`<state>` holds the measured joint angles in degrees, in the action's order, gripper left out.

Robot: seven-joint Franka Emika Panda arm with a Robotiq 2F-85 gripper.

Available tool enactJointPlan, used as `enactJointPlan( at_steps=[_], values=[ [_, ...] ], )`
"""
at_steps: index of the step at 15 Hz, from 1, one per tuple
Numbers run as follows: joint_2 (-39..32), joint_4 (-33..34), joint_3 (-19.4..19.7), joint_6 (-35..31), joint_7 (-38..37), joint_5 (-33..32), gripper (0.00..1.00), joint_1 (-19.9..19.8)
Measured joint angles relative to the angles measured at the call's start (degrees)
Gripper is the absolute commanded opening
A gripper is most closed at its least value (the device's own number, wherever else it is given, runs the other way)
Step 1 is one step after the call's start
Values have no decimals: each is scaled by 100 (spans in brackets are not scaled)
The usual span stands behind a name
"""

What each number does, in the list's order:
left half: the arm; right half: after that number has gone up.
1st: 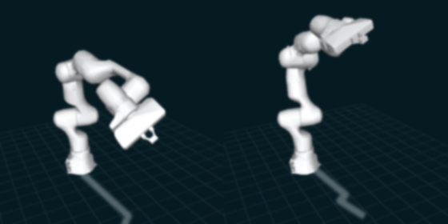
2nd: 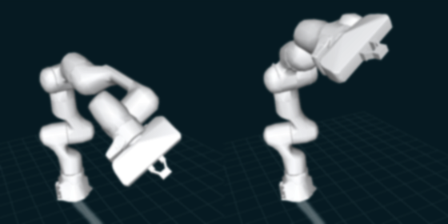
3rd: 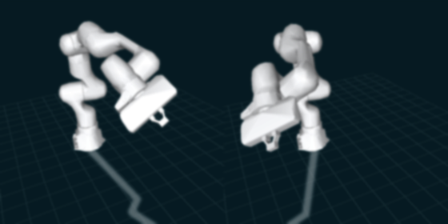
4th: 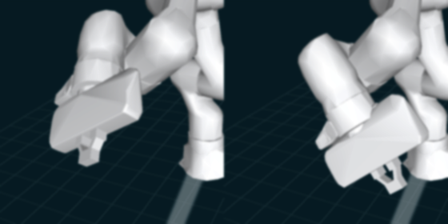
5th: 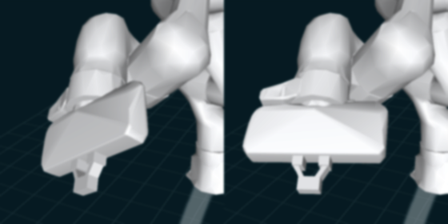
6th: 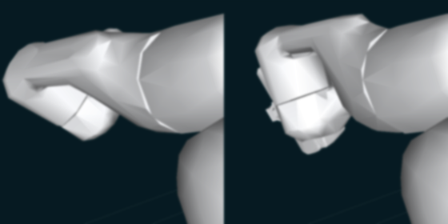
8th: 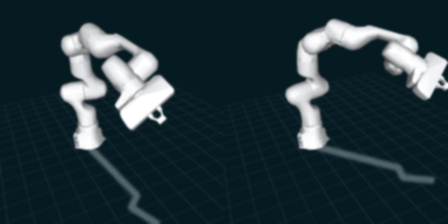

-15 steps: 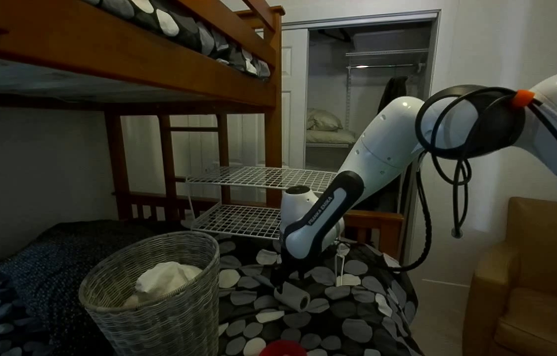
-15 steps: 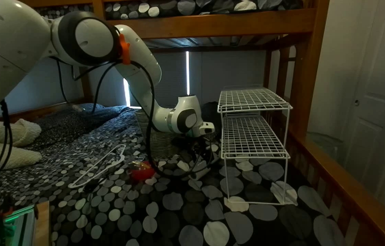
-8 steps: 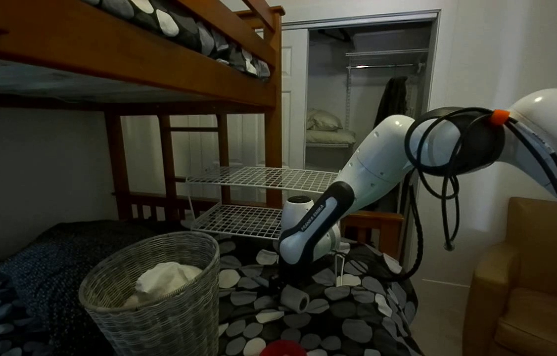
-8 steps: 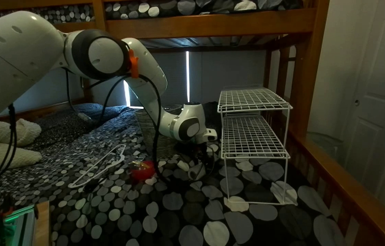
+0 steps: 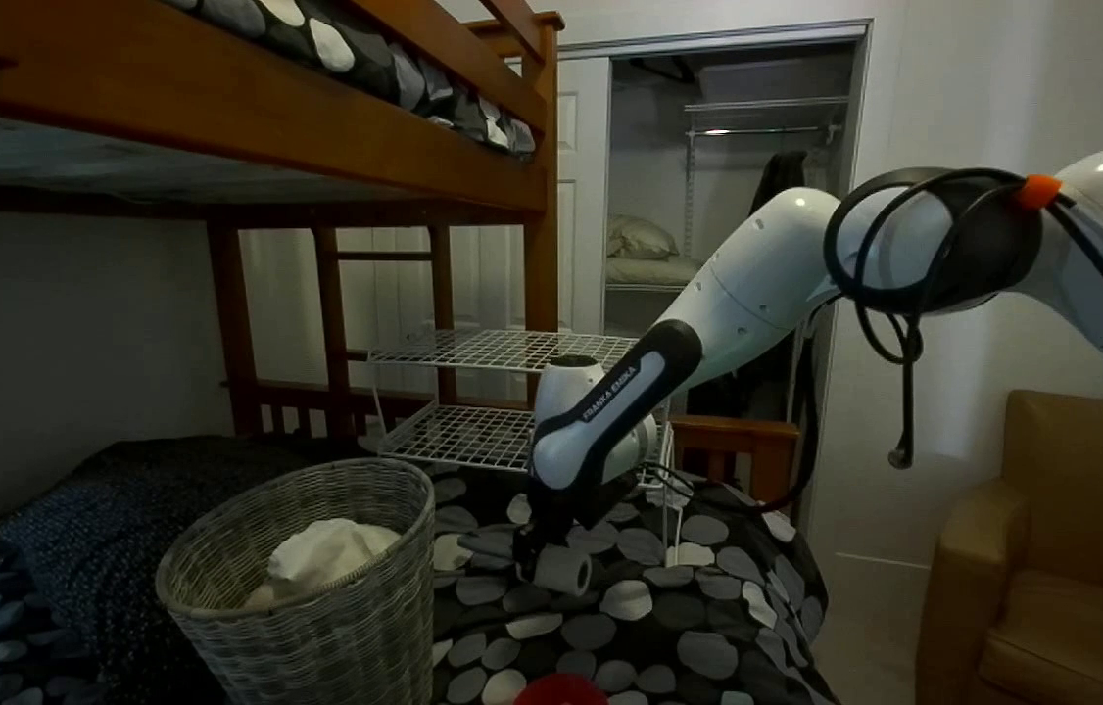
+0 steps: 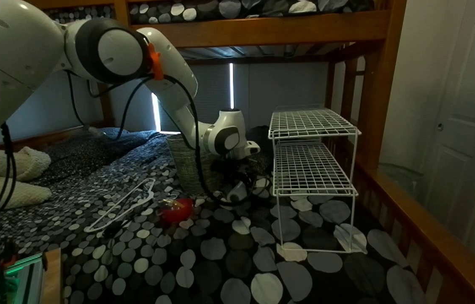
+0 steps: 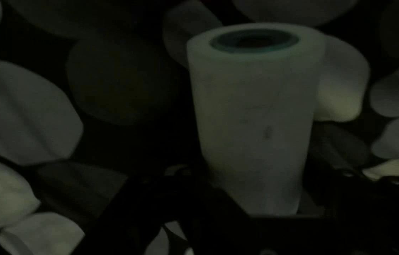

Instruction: Pick up the lint roller and put it on the top white rack

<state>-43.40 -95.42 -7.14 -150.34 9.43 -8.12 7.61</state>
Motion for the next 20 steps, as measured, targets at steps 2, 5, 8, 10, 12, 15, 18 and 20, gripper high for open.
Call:
enactJointPlan(
  at_steps=[2, 5, 8, 10, 12, 15, 18, 20],
  values=[
    [443, -274, -280, -4, 422, 0, 42, 4],
    [1204, -743, -582, -70, 1038, -3, 42, -2],
    [2067, -1190, -583, -305, 1156, -44, 42, 3],
    [2659, -1423, -436, -411, 869, -75, 42, 3],
    [3244, -1636, -206, -411, 475, -83, 67, -17],
    [3969, -2012, 32, -415, 180, -82, 42, -127],
    [4067, -2137, 50, -613, 105, 155, 42, -145],
    [4086, -2158, 115, -953, 92, 661, 42, -215]
  ],
)
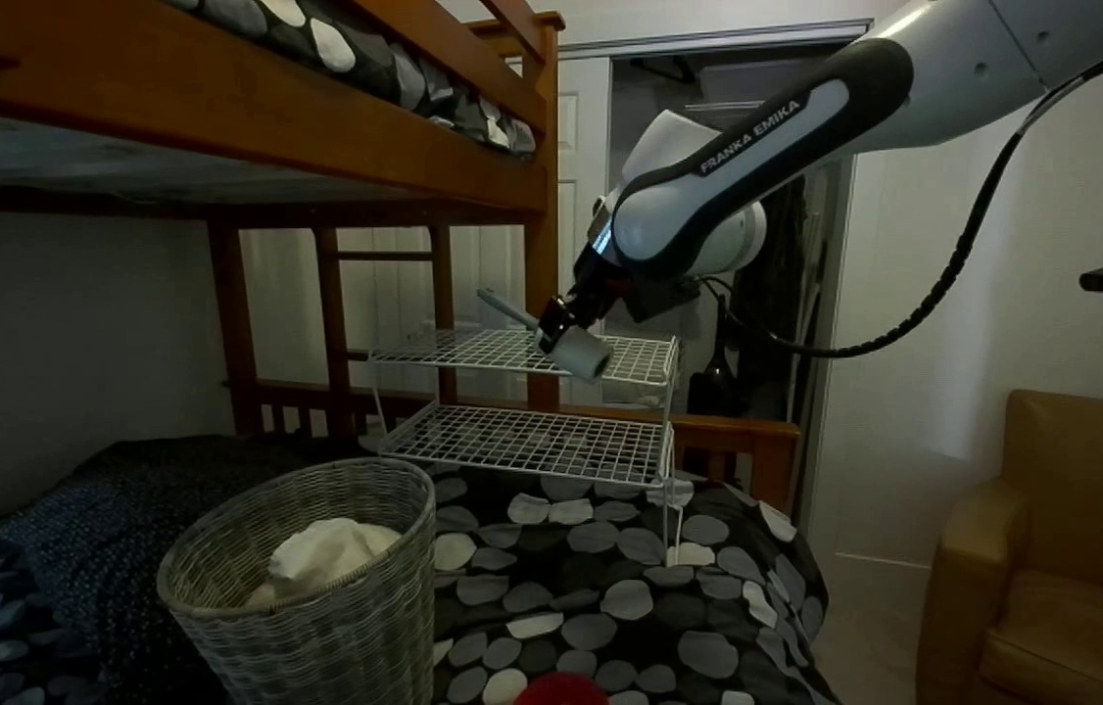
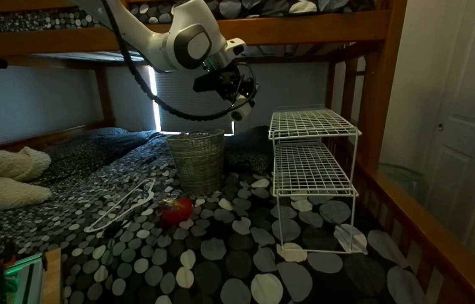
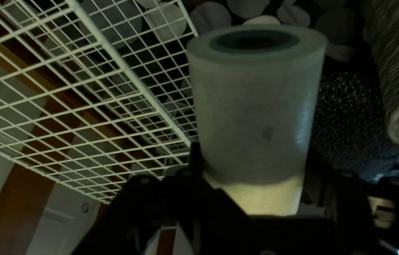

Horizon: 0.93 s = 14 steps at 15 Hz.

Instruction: Pick up the lint roller and put it on the top white rack

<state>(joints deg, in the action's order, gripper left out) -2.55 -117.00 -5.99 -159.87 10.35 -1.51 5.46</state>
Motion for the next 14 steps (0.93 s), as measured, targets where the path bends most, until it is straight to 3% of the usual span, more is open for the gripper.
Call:
enactJointPlan(
  at_steps=[4, 5, 6, 7, 10, 14],
  values=[
    [616, -361, 295, -161, 416, 1496, 42, -333],
    [823, -502, 398, -187, 466, 1805, 67, -390],
    [940, -570, 454, -182, 518, 1841, 67, -424],
    [960, -573, 457, -181, 519, 1831, 42, -427],
    [876, -552, 418, -199, 494, 1893, 42, -397],
    [996, -168, 820, 311, 446, 2816, 42, -524]
  ],
)
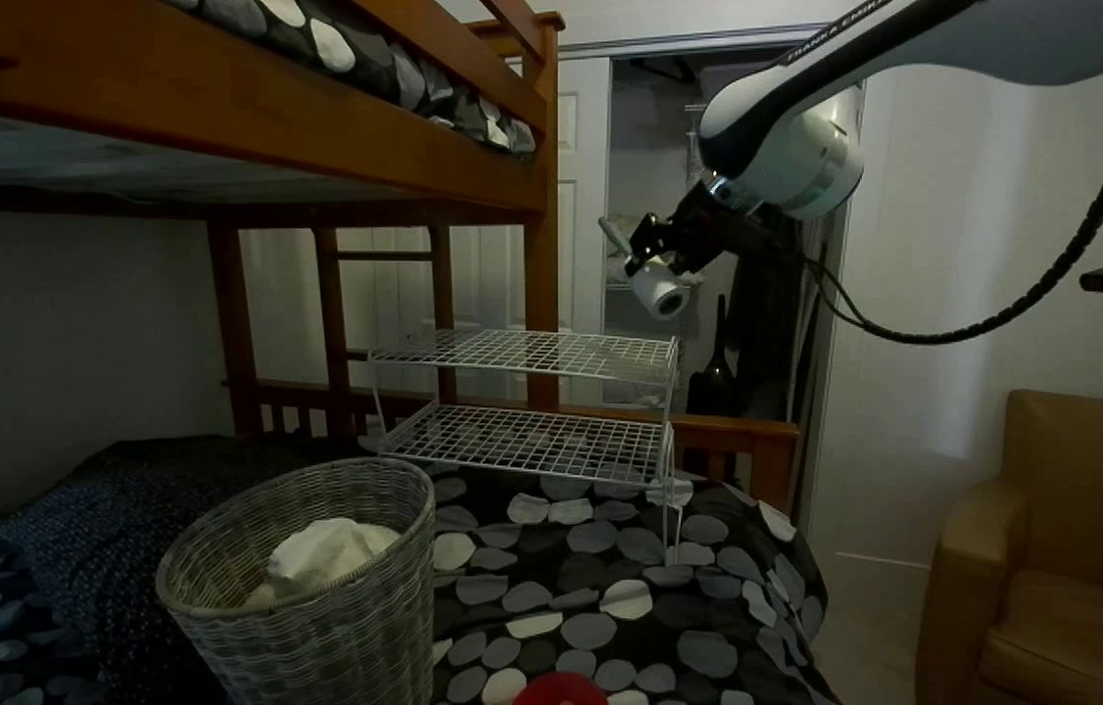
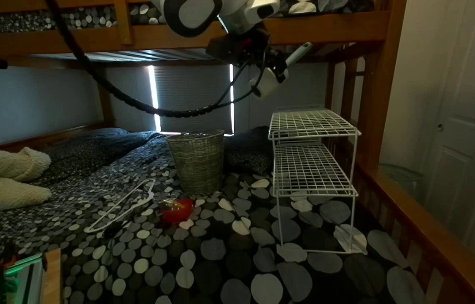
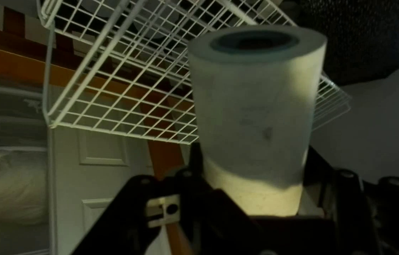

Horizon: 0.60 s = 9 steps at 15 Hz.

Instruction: Pick up the lint roller and put it on the top white rack

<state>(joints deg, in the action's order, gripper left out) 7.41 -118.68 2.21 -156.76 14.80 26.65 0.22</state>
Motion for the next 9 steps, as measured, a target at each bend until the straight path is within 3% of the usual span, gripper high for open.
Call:
enactJointPlan(
  at_steps=[3, 4, 7, 8, 9],
  values=[
    [8, 388, 467, 710, -92, 462, 42, -220],
    [-34, 502, 562, 846, -262, 527, 67, -265],
    [-147, 589, 577, 860, -820, 540, 67, -300],
    [-172, 593, 556, 856, -893, 540, 42, -289],
    [-186, 598, 540, 855, -927, 540, 42, -287]
  ],
)
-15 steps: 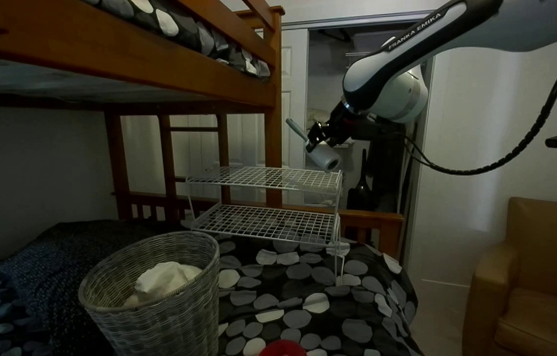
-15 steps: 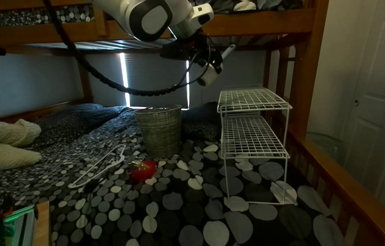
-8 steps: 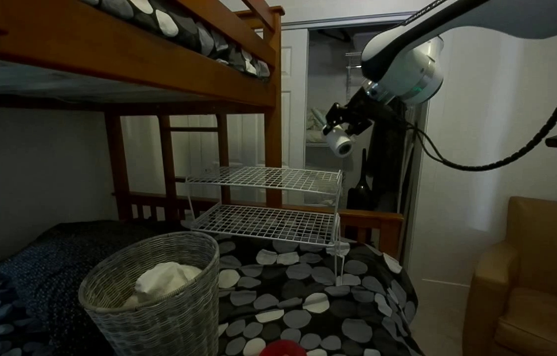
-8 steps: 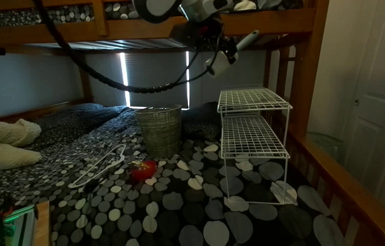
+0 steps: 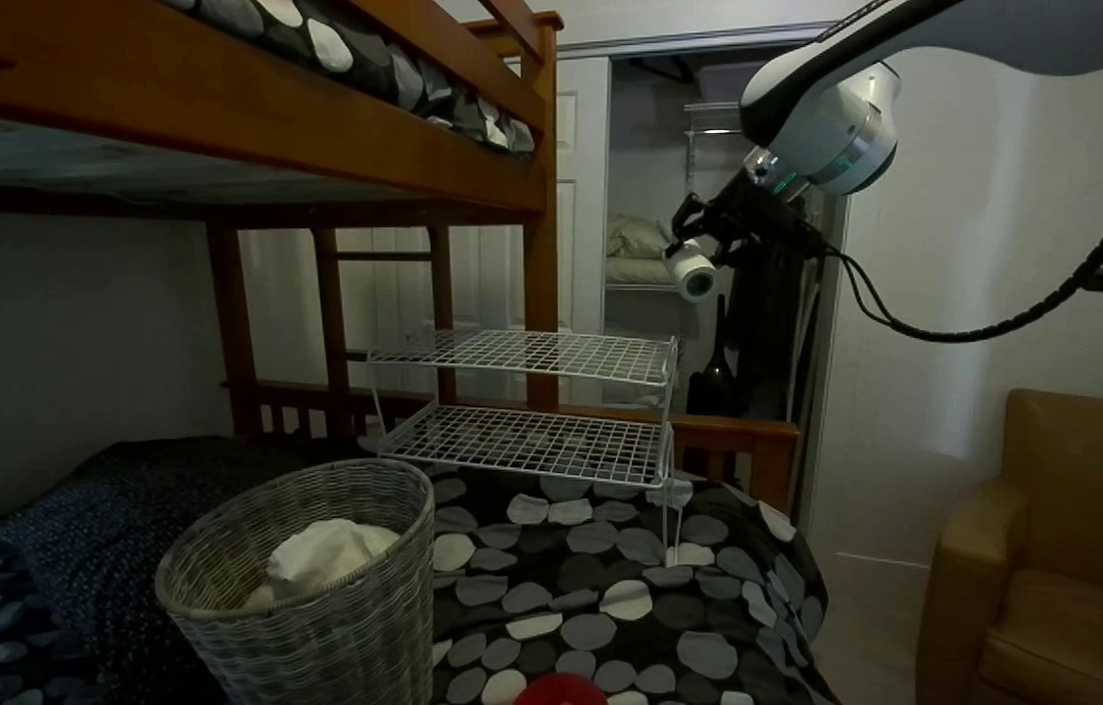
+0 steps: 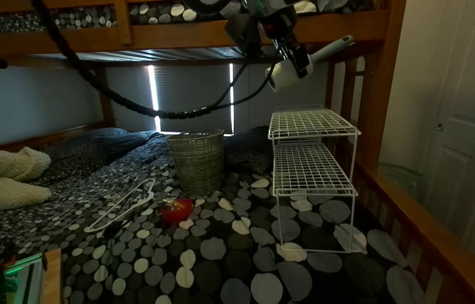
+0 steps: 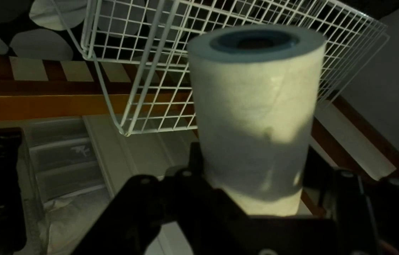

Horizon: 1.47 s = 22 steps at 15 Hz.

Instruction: Pick up the lint roller and put it on the top white rack

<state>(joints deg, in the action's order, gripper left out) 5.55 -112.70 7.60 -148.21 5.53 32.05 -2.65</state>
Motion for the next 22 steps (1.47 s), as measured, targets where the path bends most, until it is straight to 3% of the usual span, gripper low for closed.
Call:
enactJointPlan(
  at_steps=[8, 13, 15, 19, 22],
  values=[
    [-1123, 524, -74, -261, -3304, -1513, 42, -49],
    [-1853, 1218, 558, 142, -5427, -2467, 42, 712],
    [-1936, 1545, 452, 495, -6122, -2828, 42, 828],
    [-2008, 2145, 149, 1580, -6493, -3321, 42, 889],
    [-2057, 2388, 62, 2079, -6057, -3455, 42, 804]
  ],
)
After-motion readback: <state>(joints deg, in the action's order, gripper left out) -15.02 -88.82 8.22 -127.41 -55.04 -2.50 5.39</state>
